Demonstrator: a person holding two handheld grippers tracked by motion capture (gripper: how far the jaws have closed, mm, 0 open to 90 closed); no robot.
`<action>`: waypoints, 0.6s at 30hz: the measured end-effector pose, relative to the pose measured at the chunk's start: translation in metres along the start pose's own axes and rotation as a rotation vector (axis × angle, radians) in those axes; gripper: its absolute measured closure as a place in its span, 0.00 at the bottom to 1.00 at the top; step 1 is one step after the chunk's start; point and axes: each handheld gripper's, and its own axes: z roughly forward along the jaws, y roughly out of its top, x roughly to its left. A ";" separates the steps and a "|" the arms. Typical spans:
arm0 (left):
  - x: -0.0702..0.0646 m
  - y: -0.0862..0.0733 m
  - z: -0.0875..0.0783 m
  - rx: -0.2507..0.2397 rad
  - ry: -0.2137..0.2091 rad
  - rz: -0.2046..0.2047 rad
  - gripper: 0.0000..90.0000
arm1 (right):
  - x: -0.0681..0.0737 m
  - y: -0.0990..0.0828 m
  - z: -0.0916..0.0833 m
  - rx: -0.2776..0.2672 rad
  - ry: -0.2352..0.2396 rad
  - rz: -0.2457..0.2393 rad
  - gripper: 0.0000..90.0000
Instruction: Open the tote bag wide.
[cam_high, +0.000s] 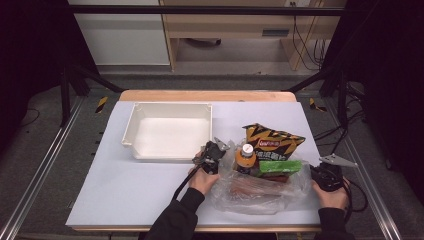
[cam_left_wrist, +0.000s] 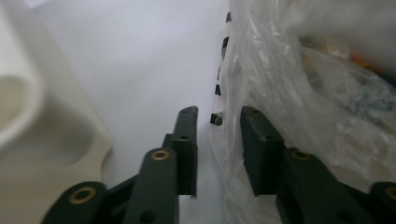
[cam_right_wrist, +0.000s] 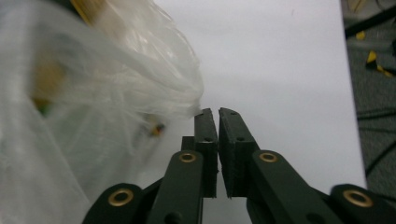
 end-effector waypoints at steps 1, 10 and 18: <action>0.003 0.000 -0.007 -0.021 -0.010 -0.003 0.70 | 0.000 0.002 -0.005 -0.024 0.009 0.006 0.93; 0.026 -0.009 -0.081 -0.206 -0.036 -0.068 0.45 | 0.002 0.015 -0.059 -0.206 0.056 0.010 0.67; 0.024 0.003 -0.134 -0.357 -0.072 -0.081 0.44 | 0.025 0.036 -0.095 -0.287 0.078 -0.050 0.62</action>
